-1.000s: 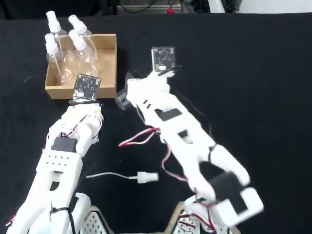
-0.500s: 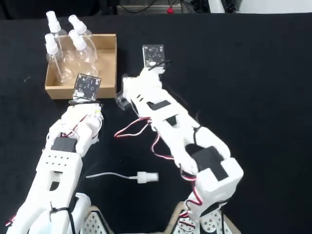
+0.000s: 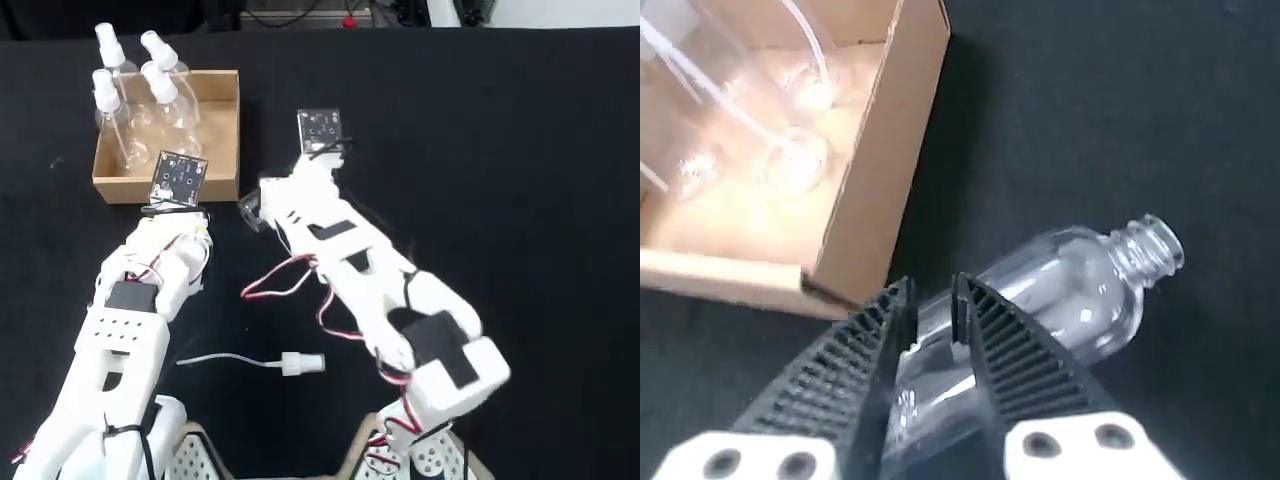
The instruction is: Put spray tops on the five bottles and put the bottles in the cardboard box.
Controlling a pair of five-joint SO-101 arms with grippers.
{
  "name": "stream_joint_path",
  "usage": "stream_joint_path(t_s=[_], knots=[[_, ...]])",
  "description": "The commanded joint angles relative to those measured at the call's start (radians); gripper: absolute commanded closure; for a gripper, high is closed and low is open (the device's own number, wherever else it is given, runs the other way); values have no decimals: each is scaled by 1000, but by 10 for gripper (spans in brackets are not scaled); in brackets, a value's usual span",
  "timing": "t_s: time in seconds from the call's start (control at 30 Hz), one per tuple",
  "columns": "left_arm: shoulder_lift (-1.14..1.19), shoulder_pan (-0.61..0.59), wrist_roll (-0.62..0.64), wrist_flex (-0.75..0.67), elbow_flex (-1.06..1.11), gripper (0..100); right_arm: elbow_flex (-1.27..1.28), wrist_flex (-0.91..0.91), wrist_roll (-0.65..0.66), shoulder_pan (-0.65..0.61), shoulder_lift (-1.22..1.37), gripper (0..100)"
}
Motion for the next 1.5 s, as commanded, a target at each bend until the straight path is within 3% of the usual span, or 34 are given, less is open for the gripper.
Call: stream_joint_path(t_s=[0.0,0.23,0.43,0.73,1.47], knots=[[-23,-5,0,-2,-13,956,71,80,12,11,-162,924],[-23,-5,0,-2,-15,956,229,298,14,12,-506,921],[-23,-5,0,-2,-15,956,209,278,81,5,-661,921],[-23,-5,0,-2,-15,956,142,-127,81,6,-323,922],[-23,-5,0,-2,-15,956,-249,-137,81,9,136,923]])
